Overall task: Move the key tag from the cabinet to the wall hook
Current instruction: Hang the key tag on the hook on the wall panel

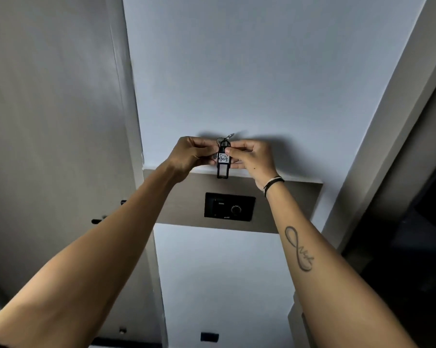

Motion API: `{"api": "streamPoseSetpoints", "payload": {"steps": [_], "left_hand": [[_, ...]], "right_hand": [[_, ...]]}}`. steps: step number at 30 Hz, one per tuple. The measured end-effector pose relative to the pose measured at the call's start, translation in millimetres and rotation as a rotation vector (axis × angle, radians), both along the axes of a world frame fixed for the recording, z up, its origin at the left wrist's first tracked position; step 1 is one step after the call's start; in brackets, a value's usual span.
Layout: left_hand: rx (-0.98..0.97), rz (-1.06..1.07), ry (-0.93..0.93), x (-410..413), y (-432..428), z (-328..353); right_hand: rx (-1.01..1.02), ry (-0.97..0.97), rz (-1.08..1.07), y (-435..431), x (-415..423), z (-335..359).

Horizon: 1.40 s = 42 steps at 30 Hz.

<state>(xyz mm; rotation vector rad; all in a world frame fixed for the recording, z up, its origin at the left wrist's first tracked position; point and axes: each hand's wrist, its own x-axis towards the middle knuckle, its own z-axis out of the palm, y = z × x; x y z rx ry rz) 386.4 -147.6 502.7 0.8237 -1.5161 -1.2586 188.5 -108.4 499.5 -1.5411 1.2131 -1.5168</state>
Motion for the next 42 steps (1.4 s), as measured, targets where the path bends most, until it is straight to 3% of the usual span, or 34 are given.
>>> {"api": "streamPoseSetpoints", "payload": {"steps": [6, 12, 30, 36, 42], "left_hand": [[-0.092, 0.004, -0.031, -6.3, -2.9, 45.9], [-0.103, 0.002, -0.045, -9.4, -2.2, 50.2], [-0.026, 0.127, -0.261, -2.2, -3.4, -62.2], [-0.14, 0.239, -0.354, -4.0, -6.6, -77.8], [-0.19, 0.234, -0.274, -7.6, -1.0, -85.5]], "right_hand": [[-0.059, 0.026, -0.04, -1.3, -7.8, 40.9], [-0.081, 0.031, -0.035, 1.6, -11.0, 43.2], [0.11, 0.182, -0.097, -2.1, 4.5, -58.9], [0.123, 0.178, -0.142, -2.8, 4.0, -75.4], [0.076, 0.203, -0.188, -2.8, 3.5, -78.5]]}}
